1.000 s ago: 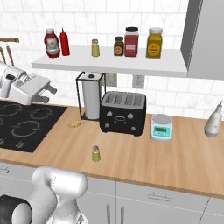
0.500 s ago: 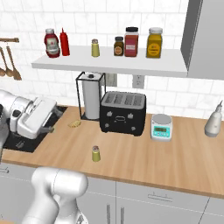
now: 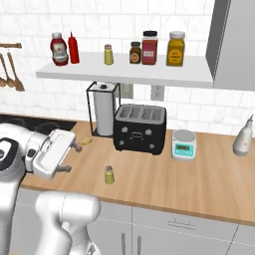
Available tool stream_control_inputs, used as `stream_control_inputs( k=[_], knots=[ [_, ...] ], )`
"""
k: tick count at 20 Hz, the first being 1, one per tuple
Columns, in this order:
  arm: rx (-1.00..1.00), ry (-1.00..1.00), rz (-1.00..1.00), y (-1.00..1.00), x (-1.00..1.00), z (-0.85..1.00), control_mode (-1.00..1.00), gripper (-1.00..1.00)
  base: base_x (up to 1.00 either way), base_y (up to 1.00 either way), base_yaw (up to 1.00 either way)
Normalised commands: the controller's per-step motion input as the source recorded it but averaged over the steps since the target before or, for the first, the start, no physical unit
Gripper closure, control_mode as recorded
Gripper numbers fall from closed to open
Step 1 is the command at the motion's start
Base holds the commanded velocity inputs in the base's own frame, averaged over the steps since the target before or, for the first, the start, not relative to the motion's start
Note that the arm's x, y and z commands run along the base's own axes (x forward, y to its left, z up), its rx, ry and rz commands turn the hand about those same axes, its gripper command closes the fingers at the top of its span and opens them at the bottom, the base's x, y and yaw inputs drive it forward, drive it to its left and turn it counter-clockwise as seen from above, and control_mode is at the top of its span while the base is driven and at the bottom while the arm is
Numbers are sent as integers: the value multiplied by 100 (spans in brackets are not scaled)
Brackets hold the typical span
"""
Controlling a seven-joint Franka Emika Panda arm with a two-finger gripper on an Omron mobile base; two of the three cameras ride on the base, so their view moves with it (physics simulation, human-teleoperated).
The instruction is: Put the shaker and condiment bottle from the counter next to their counterparts in the cabinet.
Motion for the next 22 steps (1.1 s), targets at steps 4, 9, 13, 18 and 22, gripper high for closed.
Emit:
stream_control_inputs(
  k=[4, 9, 13, 18, 22],
  knots=[
    [0, 0, 0, 0, 0, -29, -100, -100, 0, 0, 0],
    [0, 3, 0, 0, 1, -45, -100, -100, 0, 0, 0],
    [0, 0, 0, -7, 23, -7, -100, -100, 0, 0, 0],
    [0, 0, 0, -22, 16, -25, -100, -100, 0, 0, 0],
    [0, 0, 0, -11, 0, -40, -100, -100, 0, 0, 0]
  ],
)
